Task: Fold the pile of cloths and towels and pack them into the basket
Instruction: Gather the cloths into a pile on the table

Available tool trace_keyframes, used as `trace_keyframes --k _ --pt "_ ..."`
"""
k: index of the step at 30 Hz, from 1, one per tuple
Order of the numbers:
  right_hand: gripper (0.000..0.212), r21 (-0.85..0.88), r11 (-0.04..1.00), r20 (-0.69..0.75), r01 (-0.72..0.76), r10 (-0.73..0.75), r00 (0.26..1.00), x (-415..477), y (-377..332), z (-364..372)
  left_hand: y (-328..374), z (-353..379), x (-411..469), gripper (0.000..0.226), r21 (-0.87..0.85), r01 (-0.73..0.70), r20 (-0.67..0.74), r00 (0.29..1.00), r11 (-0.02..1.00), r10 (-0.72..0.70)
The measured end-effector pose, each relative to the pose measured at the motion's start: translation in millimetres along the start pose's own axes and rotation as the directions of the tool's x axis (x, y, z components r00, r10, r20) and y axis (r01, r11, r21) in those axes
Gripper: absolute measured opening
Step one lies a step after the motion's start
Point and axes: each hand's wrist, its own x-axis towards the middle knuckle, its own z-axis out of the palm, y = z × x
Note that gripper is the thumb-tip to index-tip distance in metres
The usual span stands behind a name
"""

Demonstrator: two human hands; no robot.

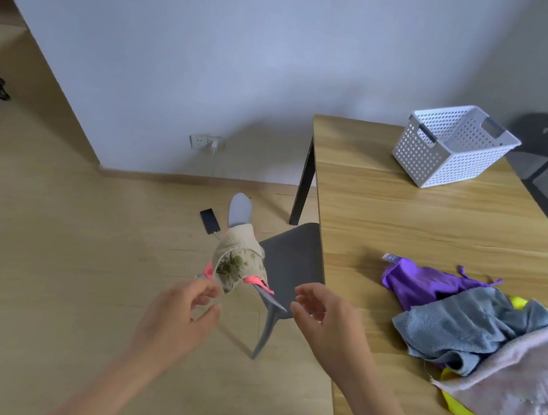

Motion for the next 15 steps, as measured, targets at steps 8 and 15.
trace_keyframes --k 8,15 --pt "0.01 0.042 0.979 -0.07 -0.199 0.202 0.977 53.8 -32.7 62.9 -32.7 -44.2 114.4 0.022 0.096 -0.12 0.224 0.97 0.988 0.095" --pt "0.01 0.174 0.896 -0.123 -0.408 0.431 0.894 85.1 -60.3 127.8 -76.3 -68.6 190.7 0.021 0.052 -0.125 0.38 0.92 0.991 0.096"
